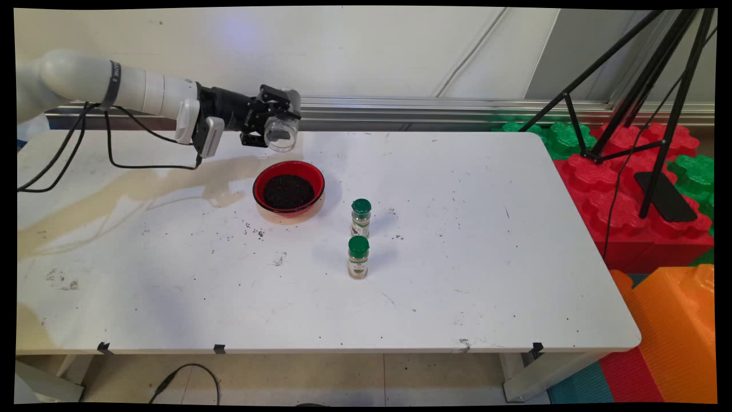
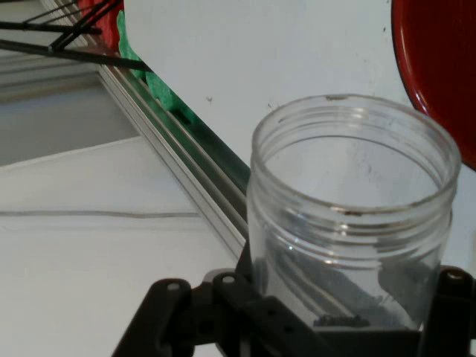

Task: Pour the black seasoning powder in the red bowl

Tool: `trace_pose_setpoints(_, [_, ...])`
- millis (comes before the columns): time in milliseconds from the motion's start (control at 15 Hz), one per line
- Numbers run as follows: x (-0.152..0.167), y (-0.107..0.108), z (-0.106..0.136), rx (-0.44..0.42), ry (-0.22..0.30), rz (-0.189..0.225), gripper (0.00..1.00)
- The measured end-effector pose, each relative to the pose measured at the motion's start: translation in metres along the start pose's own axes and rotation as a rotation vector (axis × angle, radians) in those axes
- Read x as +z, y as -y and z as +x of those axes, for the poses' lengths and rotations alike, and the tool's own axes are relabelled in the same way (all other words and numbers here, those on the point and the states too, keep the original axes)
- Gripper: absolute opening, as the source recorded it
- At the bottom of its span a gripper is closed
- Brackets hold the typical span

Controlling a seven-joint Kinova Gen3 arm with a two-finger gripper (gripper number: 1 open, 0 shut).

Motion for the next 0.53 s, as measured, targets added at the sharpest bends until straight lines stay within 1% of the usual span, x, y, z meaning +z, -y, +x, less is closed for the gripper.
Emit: trace_pose_setpoints(533, [-0.0015, 0.0023, 0.0015, 0.139, 0.020, 0.025, 0.00])
